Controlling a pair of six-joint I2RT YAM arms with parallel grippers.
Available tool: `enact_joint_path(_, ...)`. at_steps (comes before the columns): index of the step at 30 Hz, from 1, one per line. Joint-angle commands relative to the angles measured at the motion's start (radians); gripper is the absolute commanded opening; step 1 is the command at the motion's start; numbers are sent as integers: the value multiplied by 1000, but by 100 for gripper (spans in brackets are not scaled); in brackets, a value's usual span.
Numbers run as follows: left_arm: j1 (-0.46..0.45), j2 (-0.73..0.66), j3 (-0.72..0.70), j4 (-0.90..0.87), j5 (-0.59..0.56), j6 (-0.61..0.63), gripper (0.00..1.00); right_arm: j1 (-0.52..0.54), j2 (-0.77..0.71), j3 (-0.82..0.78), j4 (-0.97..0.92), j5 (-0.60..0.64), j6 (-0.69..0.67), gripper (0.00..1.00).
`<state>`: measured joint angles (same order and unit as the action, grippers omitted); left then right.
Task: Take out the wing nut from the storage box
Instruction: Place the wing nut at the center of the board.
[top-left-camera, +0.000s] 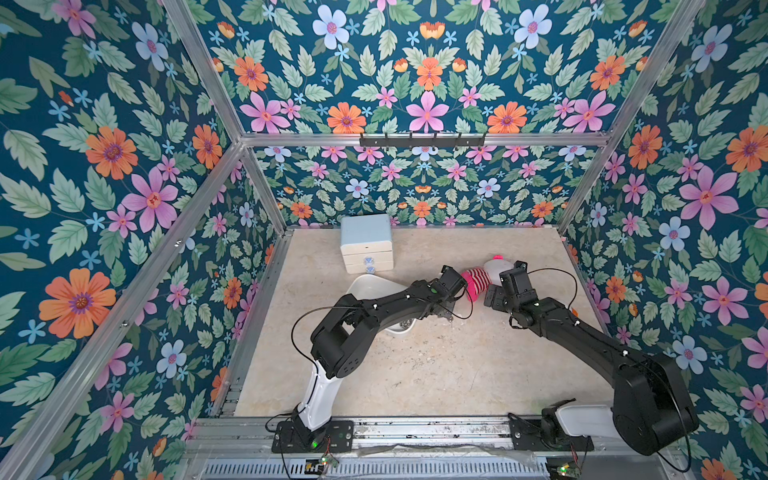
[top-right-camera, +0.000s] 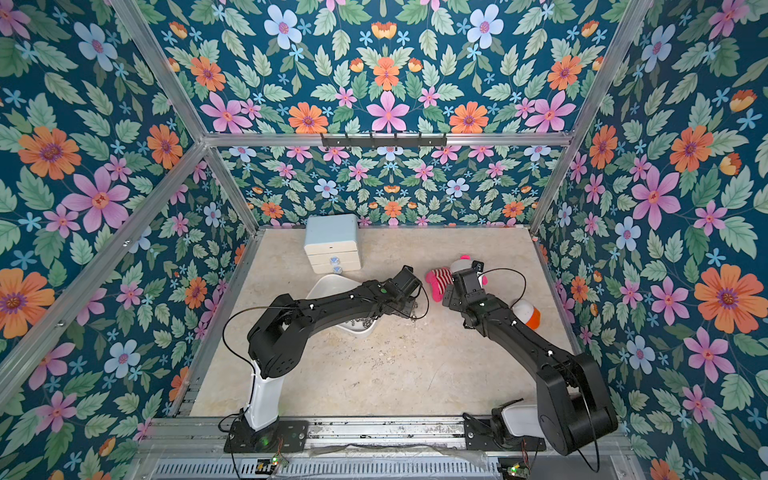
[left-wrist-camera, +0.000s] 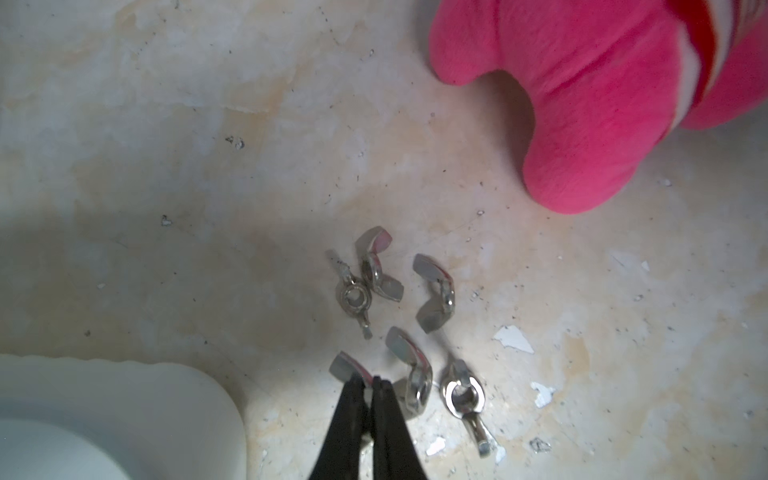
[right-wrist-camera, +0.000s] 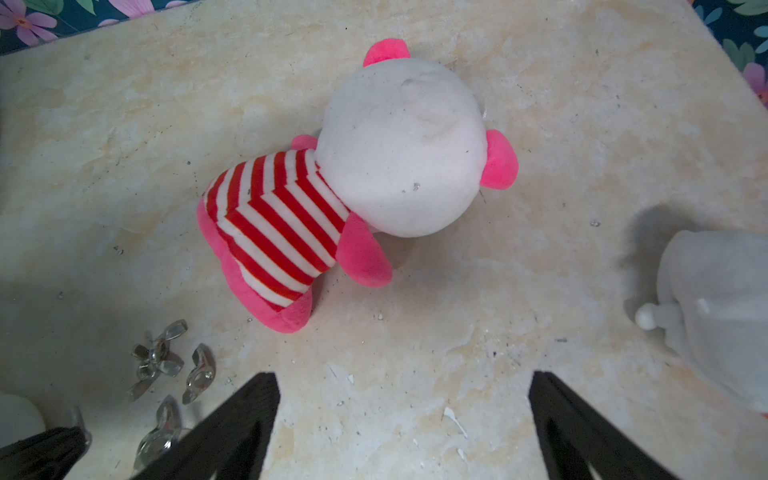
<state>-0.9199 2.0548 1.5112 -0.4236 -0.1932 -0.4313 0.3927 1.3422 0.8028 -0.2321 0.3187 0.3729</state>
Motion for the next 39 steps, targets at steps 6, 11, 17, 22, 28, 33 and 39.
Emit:
enact_joint_path(6, -2, 17, -18, -14, 0, -20, 6, 0, -5, -9, 18, -2, 0, 99)
enact_joint_path(11, -2, 31, -25, -10, 6, -28, 6, 0, -9, -15, 21, -6, 1, 99)
enact_joint_path(17, -2, 39, -31, -10, -1, -32, 6, 0, -15, -19, 20, -7, 3, 99)
enact_joint_path(22, -2, 45, -33, -14, -1, -37, 6, 1, -19, -22, 21, -7, 3, 99)
enact_joint_path(28, -2, 49, -34, -15, 4, -38, 11, 0, -21, -24, 26, -10, 4, 99)
enact_joint_path(33, -2, 46, -34, -17, -1, -41, 22, 1, -24, -24, 24, -8, 4, 99)
enact_joint_path(39, -2, 40, -29, -25, -13, -41, 27, 1, -28, -26, 23, -9, 4, 99)
